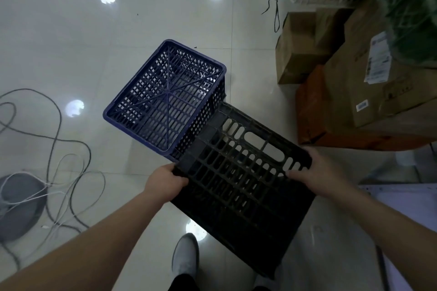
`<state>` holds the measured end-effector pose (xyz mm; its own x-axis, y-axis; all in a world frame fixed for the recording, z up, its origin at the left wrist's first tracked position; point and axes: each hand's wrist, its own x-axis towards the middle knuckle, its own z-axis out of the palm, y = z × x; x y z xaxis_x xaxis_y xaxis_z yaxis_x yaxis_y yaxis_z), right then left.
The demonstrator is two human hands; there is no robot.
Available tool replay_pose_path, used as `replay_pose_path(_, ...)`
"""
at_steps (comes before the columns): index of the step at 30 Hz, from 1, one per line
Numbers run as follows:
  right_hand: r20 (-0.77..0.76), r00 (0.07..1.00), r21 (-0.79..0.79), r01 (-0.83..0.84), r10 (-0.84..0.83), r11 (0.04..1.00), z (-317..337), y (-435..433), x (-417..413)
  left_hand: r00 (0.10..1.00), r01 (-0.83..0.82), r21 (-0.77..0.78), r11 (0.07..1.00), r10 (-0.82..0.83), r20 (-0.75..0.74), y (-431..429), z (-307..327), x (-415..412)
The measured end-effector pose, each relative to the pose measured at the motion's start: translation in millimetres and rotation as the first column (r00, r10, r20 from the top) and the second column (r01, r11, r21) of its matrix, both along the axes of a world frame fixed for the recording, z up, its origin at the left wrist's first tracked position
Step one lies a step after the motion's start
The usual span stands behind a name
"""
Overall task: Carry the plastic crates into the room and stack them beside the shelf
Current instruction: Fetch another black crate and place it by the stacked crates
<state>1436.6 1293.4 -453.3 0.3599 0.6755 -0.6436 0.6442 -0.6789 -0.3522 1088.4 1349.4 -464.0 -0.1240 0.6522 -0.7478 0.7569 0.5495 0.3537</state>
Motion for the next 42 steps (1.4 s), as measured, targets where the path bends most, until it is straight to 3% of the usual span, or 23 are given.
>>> replay_pose_path(3, -0.054, 0.998, -0.069, -0.045, 0.041, 0.997, 0, 8, 6, 0.947, 0.245, 0.132, 0.961, -0.207, -0.247, -16, 15, 8)
replay_pose_path(7, -0.038, 0.990, -0.149, -0.143, 0.138, 0.979, 16, -2, -10, 0.957, 0.286, 0.410, 0.866, -0.238, -0.164, -44, 38, 25)
replay_pose_path(9, -0.019, 0.961, -0.202, -0.275, 0.277, 0.940, 30, -11, -28, 0.983, 0.179, 0.323, 0.929, -0.180, -0.026, -53, 53, 38)
replay_pose_path(12, -0.047, 0.896, -0.245, -0.438, 0.441, 0.865, 47, -31, -64, 0.981, -0.076, 0.044, 0.996, 0.066, 0.184, -67, 63, 51)
replay_pose_path(14, -0.087, 0.867, -0.232, -0.496, 0.490, 0.837, 53, -50, -93, 0.976, -0.136, -0.046, 0.990, 0.142, 0.167, -77, 64, 53)
replay_pose_path(16, -0.122, 0.854, -0.186, -0.521, 0.506, 0.833, 58, -69, -122, 0.992, -0.085, -0.098, 0.992, 0.093, 0.081, -89, 65, 49)
replay_pose_path(19, -0.124, 0.865, -0.093, -0.498, 0.486, 0.862, 64, -100, -167, 0.988, -0.153, -0.059, 0.987, 0.152, -0.017, -106, 60, 30)
replay_pose_path(23, -0.077, 0.864, -0.057, -0.502, 0.498, 0.863, 55, -151, -229, 0.967, -0.254, -0.046, 0.966, 0.255, 0.023, -137, 39, -11)
replay_pose_path(28, -0.326, 0.875, -0.051, -0.394, 0.358, 0.917, 23, -186, -274, 0.977, -0.214, -0.033, 0.976, 0.213, -0.029, -176, 16, -62)
replay_pose_path(30, -0.352, 0.893, -0.005, -0.301, 0.280, 0.954, 6, -186, -270, 0.977, -0.203, -0.010, 0.979, 0.202, -0.063, -187, 1, -92)
replay_pose_path(35, -0.165, 0.970, -0.065, -0.192, 0.179, 0.979, -57, -172, -228, 0.941, -0.309, 0.049, 0.950, 0.313, -0.127, -198, -41, -169)
replay_pose_path(42, -0.010, 0.992, -0.061, -0.129, 0.129, 0.990, -132, -156, -175, 0.863, -0.475, 0.095, 0.875, 0.485, -0.144, -191, -95, -215)
